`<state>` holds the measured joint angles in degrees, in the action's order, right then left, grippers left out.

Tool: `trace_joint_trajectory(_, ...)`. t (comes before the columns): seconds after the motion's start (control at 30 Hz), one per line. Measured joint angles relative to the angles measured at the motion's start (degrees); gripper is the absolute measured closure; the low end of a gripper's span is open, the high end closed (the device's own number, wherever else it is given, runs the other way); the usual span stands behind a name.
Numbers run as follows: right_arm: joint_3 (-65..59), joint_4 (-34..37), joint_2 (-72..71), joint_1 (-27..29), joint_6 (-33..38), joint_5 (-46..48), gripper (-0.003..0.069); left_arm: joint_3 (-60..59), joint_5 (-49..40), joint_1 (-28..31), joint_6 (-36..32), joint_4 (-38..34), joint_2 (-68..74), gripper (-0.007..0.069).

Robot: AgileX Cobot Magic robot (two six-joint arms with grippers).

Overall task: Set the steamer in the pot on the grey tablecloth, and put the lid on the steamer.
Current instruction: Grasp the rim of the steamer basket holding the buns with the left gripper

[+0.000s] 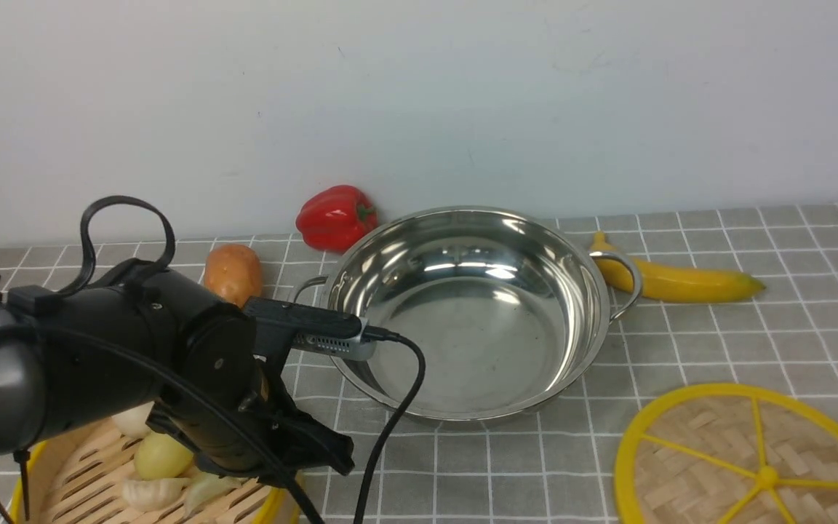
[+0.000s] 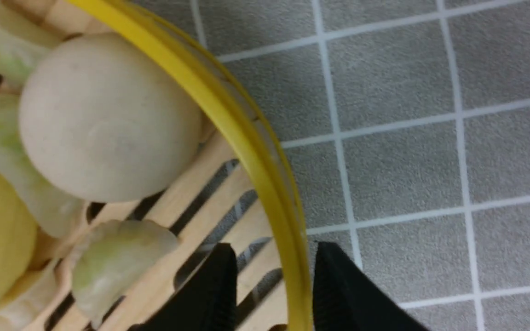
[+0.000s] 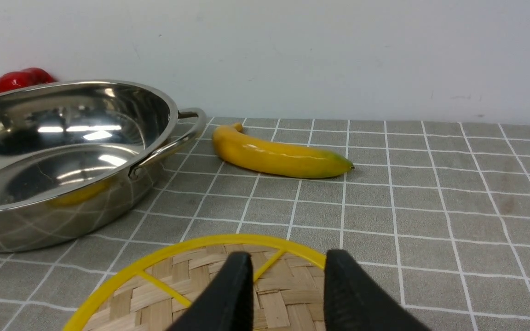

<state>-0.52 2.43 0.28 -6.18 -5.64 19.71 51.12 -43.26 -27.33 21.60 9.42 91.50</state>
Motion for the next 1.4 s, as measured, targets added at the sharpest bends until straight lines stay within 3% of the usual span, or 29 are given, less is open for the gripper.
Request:
trace_joint_trajectory(0.9, 0.0, 0.0, 0.0, 0.0, 0.0, -0.05, 0.0419, 0.0, 2.2, 0.0, 0.32, -0.96, 4.04, 0.04)
trace_joint_trajectory(1.0, 0.0, 0.0, 0.0, 0.0, 0.0, -0.05, 0.0419, 0.0, 2.15, 0.0, -0.03, -1.23, 4.04, 0.0441)
trace_joint_trajectory(1.03, 0.0, 0.0, 0.0, 0.0, 0.0, -0.05, 0.0419, 0.0, 2.1, 0.0, -0.16, -1.34, 4.04, 0.0494)
trace_joint_trajectory(1.17, 0.0, 0.0, 0.0, 0.0, 0.0, -0.05, 0.0419, 0.0, 1.75, 0.05, 0.16, -2.42, 4.04, 0.0575)
trace_joint_trajectory(1.4, 0.0, 0.0, 0.0, 0.0, 0.0, -0.05, 0.0419, 0.0, 1.9, 0.05, -0.55, -2.3, 4.04, 0.0575)
